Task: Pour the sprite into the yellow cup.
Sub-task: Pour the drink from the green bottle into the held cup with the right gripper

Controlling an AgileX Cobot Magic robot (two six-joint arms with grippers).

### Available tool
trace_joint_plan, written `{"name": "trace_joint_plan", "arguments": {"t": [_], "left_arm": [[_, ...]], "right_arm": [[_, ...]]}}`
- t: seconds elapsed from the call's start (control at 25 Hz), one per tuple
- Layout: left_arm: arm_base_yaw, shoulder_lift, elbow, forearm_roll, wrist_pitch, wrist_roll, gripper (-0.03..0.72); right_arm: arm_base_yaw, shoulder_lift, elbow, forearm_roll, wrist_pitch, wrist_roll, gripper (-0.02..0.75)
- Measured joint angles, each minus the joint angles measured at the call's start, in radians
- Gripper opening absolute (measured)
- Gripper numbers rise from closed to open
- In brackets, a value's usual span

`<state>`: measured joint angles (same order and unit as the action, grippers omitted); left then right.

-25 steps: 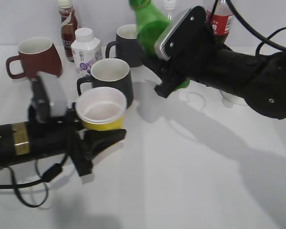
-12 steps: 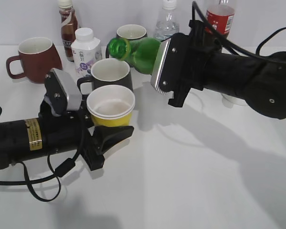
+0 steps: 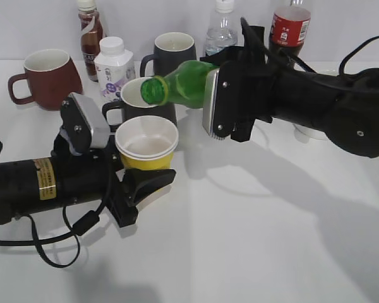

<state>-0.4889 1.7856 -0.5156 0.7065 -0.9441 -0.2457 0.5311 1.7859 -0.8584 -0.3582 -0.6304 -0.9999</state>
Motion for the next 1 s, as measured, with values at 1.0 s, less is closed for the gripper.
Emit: {"name": "trace_joint_plan", "arguments": {"t": [1.0], "left_arm": [[0.000, 0.001, 0.000, 0.126, -0.024, 0.000, 0.403]], "right_arm": [[0.000, 0.000, 0.000, 0.000, 0.000, -0.295, 0.437]]}}
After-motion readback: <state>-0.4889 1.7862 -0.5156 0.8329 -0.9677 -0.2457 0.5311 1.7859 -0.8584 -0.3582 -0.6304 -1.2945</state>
